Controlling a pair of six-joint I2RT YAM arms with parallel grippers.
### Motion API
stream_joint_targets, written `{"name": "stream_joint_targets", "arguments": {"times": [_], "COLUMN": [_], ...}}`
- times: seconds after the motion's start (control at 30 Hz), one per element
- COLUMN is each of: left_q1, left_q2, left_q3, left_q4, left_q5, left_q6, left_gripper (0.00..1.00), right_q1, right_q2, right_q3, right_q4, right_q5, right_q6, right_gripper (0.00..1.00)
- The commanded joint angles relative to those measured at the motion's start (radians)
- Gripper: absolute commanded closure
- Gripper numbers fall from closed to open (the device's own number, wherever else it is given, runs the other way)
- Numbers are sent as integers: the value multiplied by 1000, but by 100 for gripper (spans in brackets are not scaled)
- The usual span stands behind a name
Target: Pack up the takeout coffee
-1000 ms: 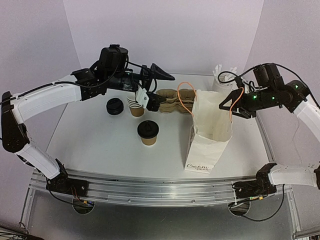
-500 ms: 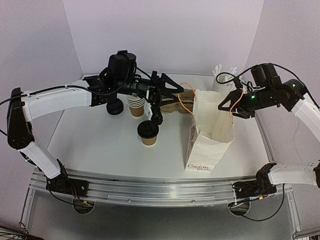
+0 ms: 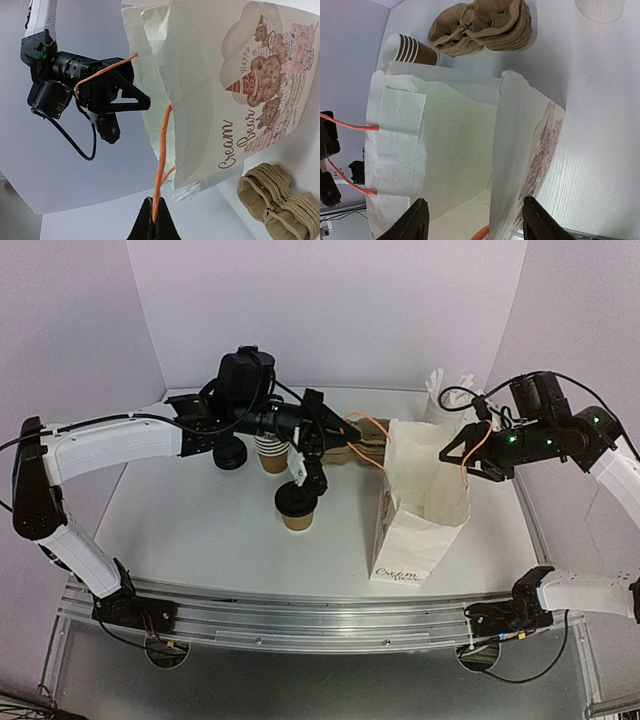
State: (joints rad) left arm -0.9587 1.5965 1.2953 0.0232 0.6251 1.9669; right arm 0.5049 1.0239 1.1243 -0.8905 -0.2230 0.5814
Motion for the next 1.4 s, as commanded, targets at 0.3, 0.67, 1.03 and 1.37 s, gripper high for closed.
{"name": "stream_joint_targets", "arguments": {"times": [0.3,0.67,1.03,1.37], "left_q1": [-27,-32,-32,-32], "left_q2": [-108,-103,-125,-132], "left_q3": [-91,-91,-106,-119], "left_q4": [-8,1,-17,-17], "left_q5": [-89,-85,-122,-131], "left_q6": [-127,-148,-199,-217], "left_gripper": [100,100,100,100], "right_q1": [3,1,2,0], "right_q2": [23,13,-86,-55], "right_q3": [-46,-58,-125,-124], "right_q4": [36,60,66,95], "right_q5": [-53,-48,-78,-69], "right_q6": [29,58,99,165], "right_gripper": [35,35,31,28]}}
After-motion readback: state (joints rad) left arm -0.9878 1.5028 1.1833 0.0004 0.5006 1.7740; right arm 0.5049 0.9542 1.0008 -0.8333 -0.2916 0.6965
